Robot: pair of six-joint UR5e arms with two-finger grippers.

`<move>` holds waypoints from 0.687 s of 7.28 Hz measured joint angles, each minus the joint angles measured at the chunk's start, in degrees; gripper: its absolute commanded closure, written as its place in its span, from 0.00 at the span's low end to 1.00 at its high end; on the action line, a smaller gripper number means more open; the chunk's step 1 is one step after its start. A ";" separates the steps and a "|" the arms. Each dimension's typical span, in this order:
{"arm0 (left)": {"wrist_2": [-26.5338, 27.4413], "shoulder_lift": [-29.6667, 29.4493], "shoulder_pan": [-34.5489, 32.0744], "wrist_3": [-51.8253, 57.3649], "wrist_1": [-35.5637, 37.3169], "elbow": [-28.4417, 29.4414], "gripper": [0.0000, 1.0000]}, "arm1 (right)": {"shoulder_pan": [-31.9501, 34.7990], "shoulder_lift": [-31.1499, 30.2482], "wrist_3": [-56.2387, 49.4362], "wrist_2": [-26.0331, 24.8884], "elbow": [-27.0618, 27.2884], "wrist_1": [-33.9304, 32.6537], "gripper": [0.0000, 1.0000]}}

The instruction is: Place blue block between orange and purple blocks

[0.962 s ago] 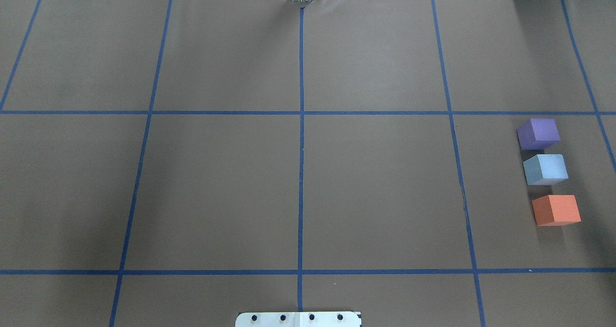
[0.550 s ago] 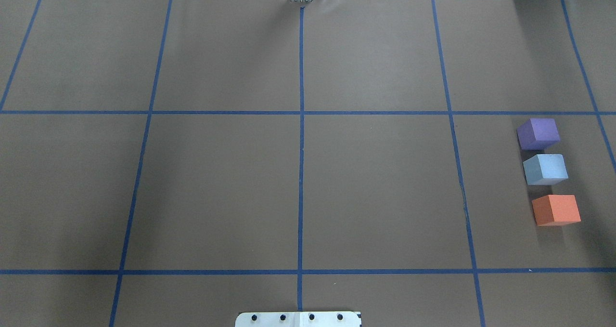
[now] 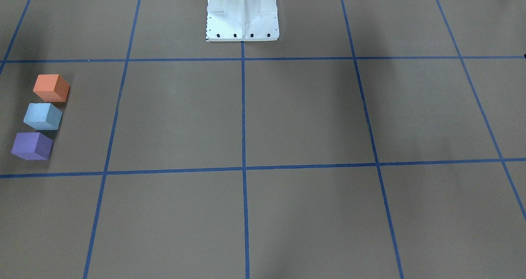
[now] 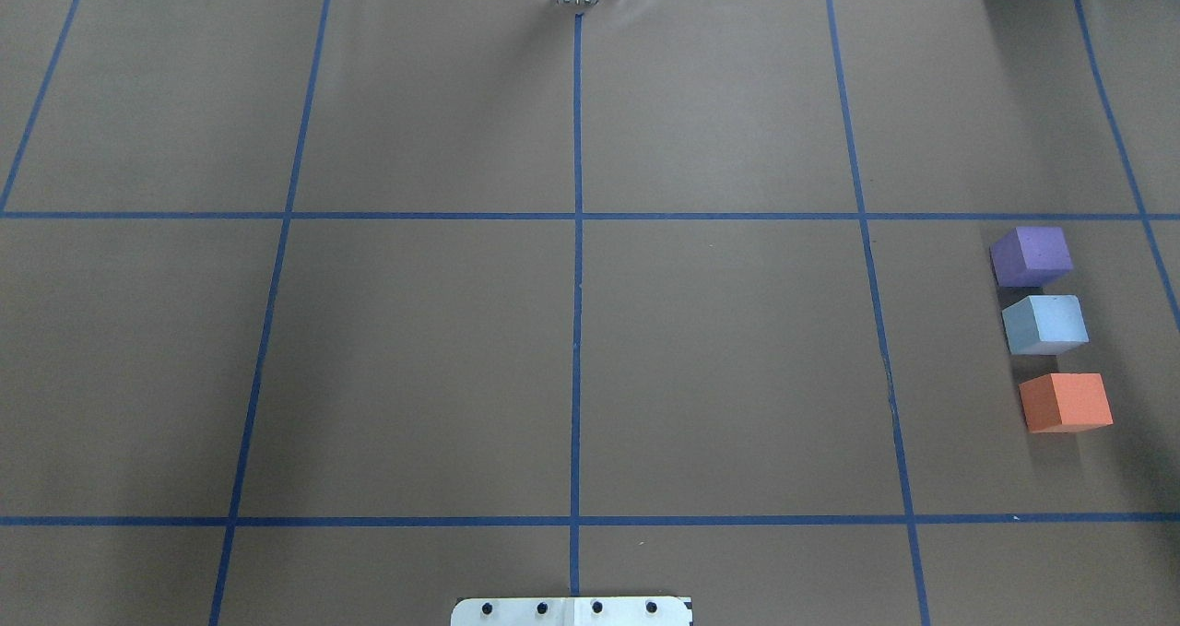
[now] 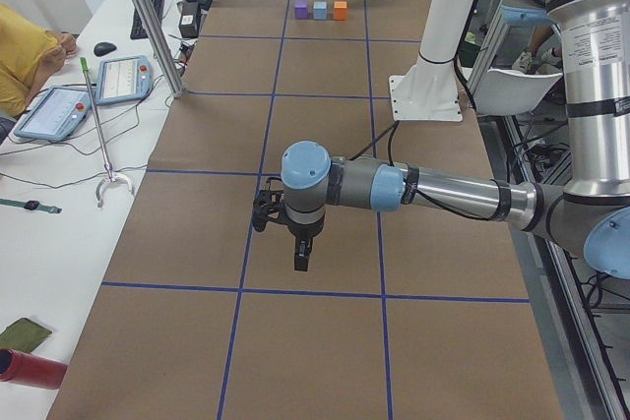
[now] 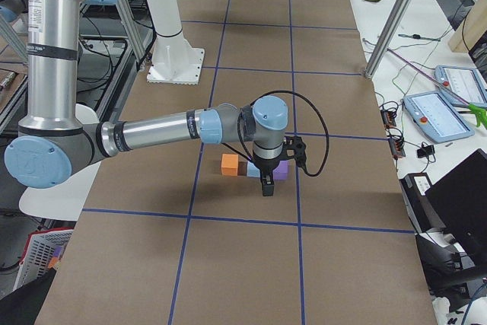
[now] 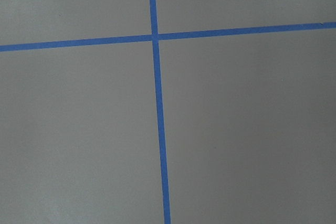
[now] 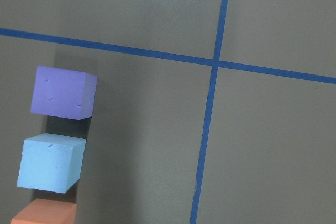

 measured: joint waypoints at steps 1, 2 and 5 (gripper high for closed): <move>0.37 0.44 0.00 -0.06 -0.86 -0.42 0.00 | 0.00 0.21 0.01 0.21 -0.02 -0.02 0.00; 1.19 0.67 0.00 -0.08 -1.30 -0.77 0.00 | -0.03 0.30 0.03 0.28 -0.08 0.00 0.00; 3.29 0.62 0.00 0.00 -1.49 -0.73 0.00 | -0.08 0.06 0.09 0.42 -0.29 -0.07 0.00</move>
